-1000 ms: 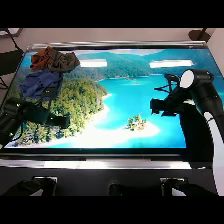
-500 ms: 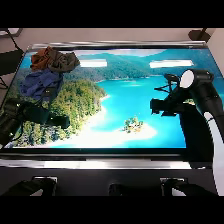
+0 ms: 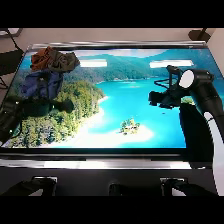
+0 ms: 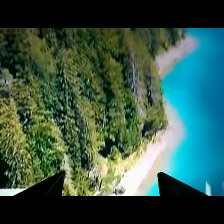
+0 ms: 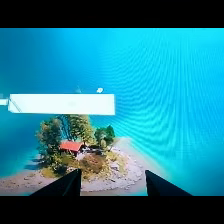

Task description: Fold the shirts.

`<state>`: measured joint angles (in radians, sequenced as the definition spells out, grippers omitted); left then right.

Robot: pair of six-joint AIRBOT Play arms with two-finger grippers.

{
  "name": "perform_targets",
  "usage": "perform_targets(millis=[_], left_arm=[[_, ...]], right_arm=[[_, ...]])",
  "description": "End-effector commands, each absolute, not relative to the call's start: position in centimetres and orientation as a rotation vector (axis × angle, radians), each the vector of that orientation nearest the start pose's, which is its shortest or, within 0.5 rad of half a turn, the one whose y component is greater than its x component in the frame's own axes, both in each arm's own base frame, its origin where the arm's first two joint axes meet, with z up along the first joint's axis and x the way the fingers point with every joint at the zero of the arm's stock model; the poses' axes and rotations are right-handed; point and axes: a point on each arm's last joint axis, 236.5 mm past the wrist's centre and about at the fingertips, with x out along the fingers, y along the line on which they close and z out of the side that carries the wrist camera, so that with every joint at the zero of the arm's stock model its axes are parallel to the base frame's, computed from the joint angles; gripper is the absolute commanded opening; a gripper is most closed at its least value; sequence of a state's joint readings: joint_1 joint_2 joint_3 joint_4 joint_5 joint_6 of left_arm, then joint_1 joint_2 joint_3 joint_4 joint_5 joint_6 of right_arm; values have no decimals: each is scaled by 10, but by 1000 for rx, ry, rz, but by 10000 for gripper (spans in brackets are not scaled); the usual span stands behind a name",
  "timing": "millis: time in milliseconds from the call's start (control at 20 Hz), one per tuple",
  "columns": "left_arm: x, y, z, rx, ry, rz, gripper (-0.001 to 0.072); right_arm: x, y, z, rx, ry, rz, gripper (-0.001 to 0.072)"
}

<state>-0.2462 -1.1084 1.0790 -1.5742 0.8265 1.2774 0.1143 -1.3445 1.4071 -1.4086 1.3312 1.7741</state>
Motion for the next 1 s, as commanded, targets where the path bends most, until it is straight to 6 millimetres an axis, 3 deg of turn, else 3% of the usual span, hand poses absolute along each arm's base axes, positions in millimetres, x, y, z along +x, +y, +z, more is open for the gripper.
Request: perform_targets(millis=[0, 100, 150, 250, 350, 400, 500, 750, 950], left_arm=[[501, -46, 153, -620, 572, 73, 718], [537, 17, 161, -940, 515, 188, 717], [546, 52, 151, -1057, 524, 251, 717], [531, 106, 99, -1182, 660, 421, 718], [498, 138, 40, -1220, 834, 553, 719], [487, 146, 17, -1228, 894, 579, 719], [485, 152, -12, -1207, 933, 562, 719], [523, 144, -48, -1282, 860, 494, 719], [541, 135, -77, -1337, 839, 485, 720]], right_arm=[[401, 85, 64, 245, 1271, 84, 512], [401, 85, 64, 245, 1271, 84, 512], [401, 85, 64, 245, 1269, 84, 511], [402, 85, 64, 247, 1267, 85, 511], [401, 86, 64, 249, 1268, 87, 511], [401, 86, 64, 245, 1268, 88, 511], [402, 86, 64, 239, 1266, 93, 511], [408, 86, 66, 244, 1238, 94, 510], [415, 87, 69, 249, 1208, 96, 493]])
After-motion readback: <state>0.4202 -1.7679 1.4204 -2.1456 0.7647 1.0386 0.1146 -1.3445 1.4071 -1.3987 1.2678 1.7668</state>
